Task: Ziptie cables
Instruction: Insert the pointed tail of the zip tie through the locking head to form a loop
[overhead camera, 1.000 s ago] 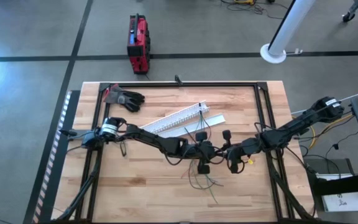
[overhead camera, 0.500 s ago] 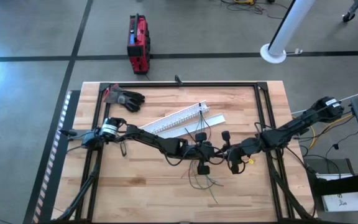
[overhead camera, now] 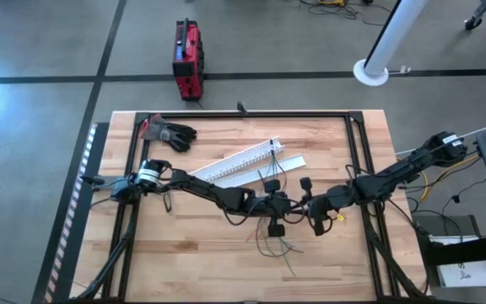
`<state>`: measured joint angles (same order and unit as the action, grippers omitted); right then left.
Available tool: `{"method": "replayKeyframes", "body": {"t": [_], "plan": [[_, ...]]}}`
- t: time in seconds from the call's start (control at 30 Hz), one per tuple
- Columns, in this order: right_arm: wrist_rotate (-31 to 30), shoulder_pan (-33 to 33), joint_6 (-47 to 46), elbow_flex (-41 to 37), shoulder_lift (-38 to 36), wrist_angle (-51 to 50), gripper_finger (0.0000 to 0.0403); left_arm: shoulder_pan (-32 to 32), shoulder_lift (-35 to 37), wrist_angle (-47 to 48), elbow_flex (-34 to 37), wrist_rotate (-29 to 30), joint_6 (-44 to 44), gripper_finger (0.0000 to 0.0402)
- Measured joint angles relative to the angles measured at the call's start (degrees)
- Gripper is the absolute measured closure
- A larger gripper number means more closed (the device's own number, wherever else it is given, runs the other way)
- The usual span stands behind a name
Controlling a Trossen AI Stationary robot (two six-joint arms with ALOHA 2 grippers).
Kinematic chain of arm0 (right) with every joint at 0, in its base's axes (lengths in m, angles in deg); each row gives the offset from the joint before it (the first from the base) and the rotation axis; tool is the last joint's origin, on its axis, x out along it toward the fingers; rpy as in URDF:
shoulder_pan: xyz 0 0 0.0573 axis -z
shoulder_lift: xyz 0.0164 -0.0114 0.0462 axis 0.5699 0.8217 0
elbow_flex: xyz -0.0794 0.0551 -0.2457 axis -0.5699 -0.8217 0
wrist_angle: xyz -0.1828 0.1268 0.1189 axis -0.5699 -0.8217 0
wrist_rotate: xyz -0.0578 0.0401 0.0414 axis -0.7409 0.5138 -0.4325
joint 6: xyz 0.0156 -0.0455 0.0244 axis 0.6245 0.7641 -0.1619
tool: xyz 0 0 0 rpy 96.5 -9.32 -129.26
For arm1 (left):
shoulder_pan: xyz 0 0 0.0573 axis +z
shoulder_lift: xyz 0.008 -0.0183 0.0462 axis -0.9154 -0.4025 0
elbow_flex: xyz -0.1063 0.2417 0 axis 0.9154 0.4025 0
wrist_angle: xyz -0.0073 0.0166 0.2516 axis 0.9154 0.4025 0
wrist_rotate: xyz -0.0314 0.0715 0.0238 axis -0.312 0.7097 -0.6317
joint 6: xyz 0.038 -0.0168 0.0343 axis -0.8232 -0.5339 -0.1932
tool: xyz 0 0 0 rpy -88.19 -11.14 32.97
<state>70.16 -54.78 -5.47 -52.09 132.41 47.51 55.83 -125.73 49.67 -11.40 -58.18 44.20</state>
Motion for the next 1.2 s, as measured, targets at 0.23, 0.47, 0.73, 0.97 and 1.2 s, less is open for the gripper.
{"method": "replayKeyframes", "body": {"t": [0.23, 0.47, 0.73, 0.97, 1.2], "plan": [[0.54, 0.95, -1.40, 0.00, 0.00, 0.16, 0.0354, 0.04, -0.02, 0.00, 0.07, 0.26, 0.00, 0.0401], [0.54, 1.34, -1.43, -0.02, 0.29, 2.27, 0.0343, 0.04, -0.02, 0.00, 0.07, 0.31, 0.20, 0.0401], [0.39, 1.34, -1.09, 0.03, 7.16, 7.41, 0.0369, -0.02, -0.26, 0.90, 0.24, 0.09, 0.15, 0.0401], [0.30, 1.34, -0.38, 0.76, 6.75, 6.42, 0.0379, -0.04, -0.26, 0.74, 0.24, 0.09, 0.14, 0.0401], [0.06, 1.78, 0.43, 1.00, 3.26, 3.25, 0.0398, -0.32, 1.81, 3.62, 0.15, 4.74, -2.04, 0.0396]]}}
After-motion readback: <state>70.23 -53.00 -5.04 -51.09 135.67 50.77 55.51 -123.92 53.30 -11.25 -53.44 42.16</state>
